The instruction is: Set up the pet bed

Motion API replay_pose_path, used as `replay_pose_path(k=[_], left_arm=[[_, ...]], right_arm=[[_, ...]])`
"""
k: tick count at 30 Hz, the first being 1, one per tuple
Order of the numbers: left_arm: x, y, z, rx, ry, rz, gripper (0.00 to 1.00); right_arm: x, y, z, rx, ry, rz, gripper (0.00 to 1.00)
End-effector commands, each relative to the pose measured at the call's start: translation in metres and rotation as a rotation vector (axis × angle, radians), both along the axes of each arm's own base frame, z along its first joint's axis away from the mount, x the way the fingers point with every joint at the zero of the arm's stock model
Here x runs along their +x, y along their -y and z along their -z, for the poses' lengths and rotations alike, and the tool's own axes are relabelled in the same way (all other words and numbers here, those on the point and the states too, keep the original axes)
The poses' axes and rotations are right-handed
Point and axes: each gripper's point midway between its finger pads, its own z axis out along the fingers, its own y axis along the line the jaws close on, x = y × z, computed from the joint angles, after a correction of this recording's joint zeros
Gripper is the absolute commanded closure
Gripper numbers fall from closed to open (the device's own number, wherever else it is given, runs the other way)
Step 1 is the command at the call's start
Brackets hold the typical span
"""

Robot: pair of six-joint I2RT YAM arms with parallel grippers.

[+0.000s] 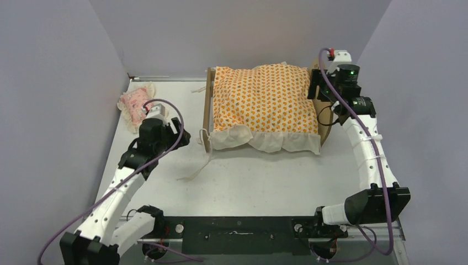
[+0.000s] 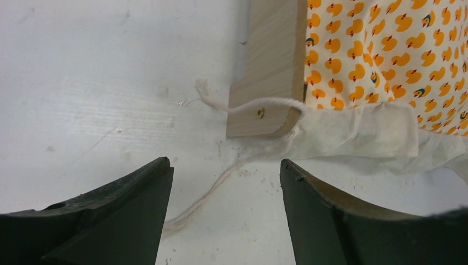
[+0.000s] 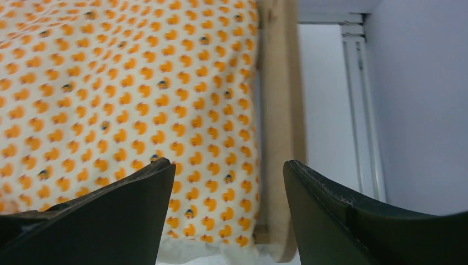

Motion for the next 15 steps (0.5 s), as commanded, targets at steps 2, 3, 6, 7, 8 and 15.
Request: replay_pose_path(k=[2, 3, 6, 7, 8, 15], left_arm=[[0.065, 0.04, -0.053, -0.011, 0.193, 0.09, 0.31], [0.073, 0.043, -0.054, 0.002, 0.199, 0.093, 0.31], [0.096, 0.05, -0.057, 0.061, 0.219, 0.085, 0.31], [0.102, 0.05, -0.056, 0.088, 0.222, 0.077, 0.31], [0.108, 0.051, -0.056, 0.107, 0.226, 0.075, 0.31], [0.124, 0.058, -0.018, 0.199, 0.17, 0.079, 0.33]], right_arm=[[0.014, 0.065, -0.009, 0.046, 0.025, 0.215, 0.27], [0.019, 0.071, -0.006, 0.061, 0.024, 0.225, 0.27], [0.033, 0.079, 0.002, 0.079, 0.01, 0.231, 0.29], [0.037, 0.079, 0.007, 0.078, -0.003, 0.226, 0.3], [0.04, 0.077, 0.013, 0.081, -0.017, 0.216, 0.31], [0.042, 0.068, 0.051, 0.102, -0.083, 0.188, 0.4]])
